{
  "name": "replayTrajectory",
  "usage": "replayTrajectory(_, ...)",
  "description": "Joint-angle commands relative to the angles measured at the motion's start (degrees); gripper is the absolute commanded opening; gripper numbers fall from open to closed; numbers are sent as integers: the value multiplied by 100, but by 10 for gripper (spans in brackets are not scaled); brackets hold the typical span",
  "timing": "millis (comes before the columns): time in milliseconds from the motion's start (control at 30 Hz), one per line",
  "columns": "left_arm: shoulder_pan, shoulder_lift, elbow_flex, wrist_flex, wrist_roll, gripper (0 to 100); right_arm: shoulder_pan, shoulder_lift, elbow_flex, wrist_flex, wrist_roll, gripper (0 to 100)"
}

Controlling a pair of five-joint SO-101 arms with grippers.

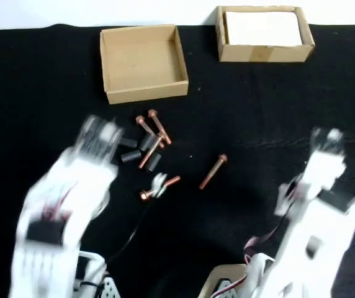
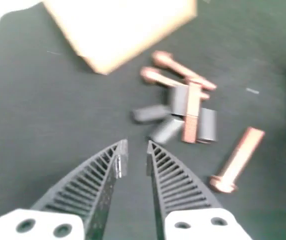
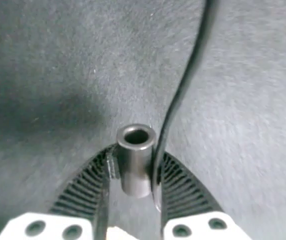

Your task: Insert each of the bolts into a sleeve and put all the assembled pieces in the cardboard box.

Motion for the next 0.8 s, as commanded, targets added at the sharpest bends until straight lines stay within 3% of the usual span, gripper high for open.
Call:
replayTrajectory(0,1262,2299,-2018,651,360,88,-163,-681,1569,-1473,18,7)
replayTrajectory(200,2545,4875,-4189,1143,818,91,-22,-1288,2993,-2255,9,7)
replayTrajectory(433,2730,7530,-6316,1196,1327,92,215,-1833,3521,-2431,9,7)
replayTrajectory(600,2949,9051,-7864,1653,1512,175,215,-2062,3600,-2387,9,7)
replayTrajectory(767,3196,10334,-9341,2127,1512,179,215,-2132,3635,-2387,9,7)
